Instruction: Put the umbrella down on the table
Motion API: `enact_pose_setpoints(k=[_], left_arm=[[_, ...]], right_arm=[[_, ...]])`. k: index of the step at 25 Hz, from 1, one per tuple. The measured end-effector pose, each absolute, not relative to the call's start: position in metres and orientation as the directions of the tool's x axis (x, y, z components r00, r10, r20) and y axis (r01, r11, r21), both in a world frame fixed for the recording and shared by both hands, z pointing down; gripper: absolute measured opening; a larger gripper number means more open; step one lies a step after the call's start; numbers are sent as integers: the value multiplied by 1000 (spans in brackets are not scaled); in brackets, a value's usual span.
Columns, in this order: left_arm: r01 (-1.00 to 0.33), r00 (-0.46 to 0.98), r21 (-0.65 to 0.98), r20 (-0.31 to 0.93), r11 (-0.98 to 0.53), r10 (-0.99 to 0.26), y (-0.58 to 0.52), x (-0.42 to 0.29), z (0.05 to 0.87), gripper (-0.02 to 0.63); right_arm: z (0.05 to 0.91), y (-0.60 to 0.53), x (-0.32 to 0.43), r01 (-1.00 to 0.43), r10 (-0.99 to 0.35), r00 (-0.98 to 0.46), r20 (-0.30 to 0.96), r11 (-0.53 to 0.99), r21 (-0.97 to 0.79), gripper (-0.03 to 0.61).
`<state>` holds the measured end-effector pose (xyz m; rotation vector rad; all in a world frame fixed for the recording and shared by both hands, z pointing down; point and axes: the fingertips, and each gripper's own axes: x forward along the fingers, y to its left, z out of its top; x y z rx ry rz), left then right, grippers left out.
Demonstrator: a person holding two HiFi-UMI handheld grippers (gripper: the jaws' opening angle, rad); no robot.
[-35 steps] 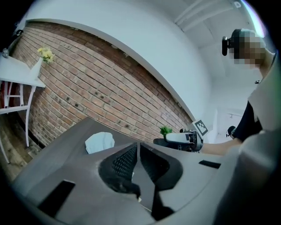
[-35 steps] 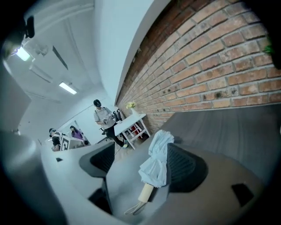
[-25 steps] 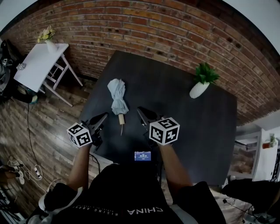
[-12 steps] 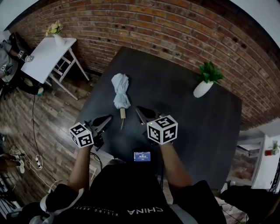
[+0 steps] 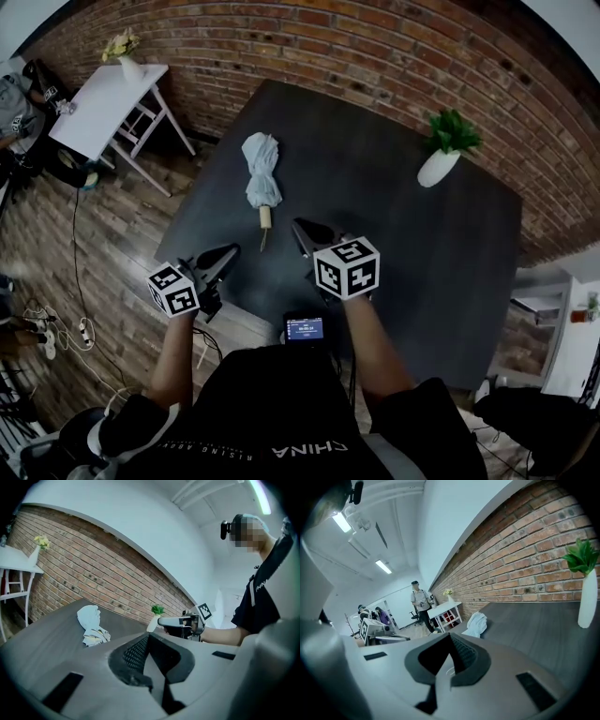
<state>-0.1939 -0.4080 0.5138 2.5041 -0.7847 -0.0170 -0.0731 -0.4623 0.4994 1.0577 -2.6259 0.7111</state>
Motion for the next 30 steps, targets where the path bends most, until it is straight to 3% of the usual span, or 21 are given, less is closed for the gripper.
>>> enact_pose_setpoints(k=[13, 30], left_arm=[[-479, 869, 388, 83, -787, -487, -327, -195, 491, 2], [-501, 847, 373, 28, -781, -530, -247, -226, 484, 2]], right_arm=[[487, -379, -109, -775, -672, -631, 388, 569, -275, 9], [476, -293, -117, -819, -729, -574, 374, 515, -253, 9]])
